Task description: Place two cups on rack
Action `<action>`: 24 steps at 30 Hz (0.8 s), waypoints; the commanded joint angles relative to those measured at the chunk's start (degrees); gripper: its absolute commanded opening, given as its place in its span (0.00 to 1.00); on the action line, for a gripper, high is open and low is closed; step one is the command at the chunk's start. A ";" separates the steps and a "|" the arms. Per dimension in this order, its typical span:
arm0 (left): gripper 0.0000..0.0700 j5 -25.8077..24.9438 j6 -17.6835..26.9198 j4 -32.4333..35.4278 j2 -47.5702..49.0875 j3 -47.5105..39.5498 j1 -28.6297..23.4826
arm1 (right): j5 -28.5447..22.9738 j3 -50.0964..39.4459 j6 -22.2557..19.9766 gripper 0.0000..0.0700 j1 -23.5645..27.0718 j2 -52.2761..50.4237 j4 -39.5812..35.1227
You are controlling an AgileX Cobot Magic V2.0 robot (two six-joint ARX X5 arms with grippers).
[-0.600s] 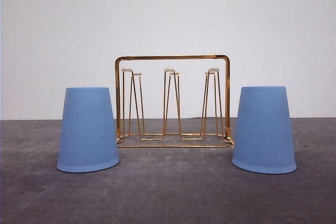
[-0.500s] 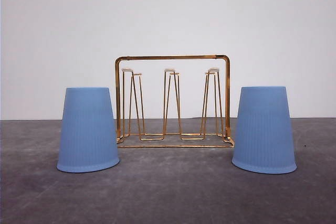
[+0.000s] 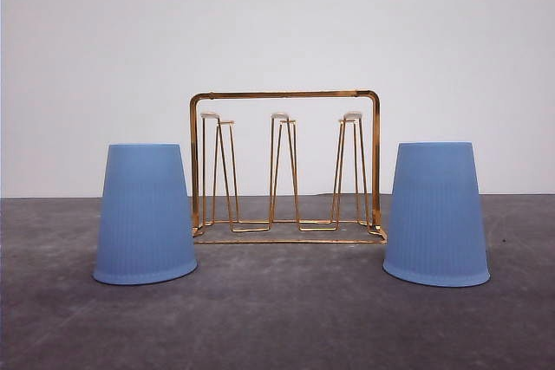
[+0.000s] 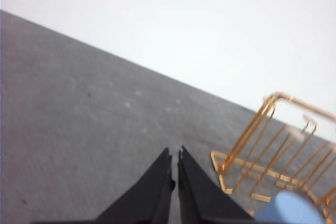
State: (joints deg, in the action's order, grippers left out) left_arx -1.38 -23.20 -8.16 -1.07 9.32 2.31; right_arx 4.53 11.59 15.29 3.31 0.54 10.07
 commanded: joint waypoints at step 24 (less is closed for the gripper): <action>0.01 -13.77 21.73 -40.47 -30.78 35.24 7.65 | 14.44 25.95 -21.26 0.01 -7.22 25.95 29.30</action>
State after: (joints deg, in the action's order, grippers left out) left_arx -14.96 -6.52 -49.79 -31.43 43.79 8.80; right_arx 19.10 37.10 -2.19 -2.94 26.35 40.26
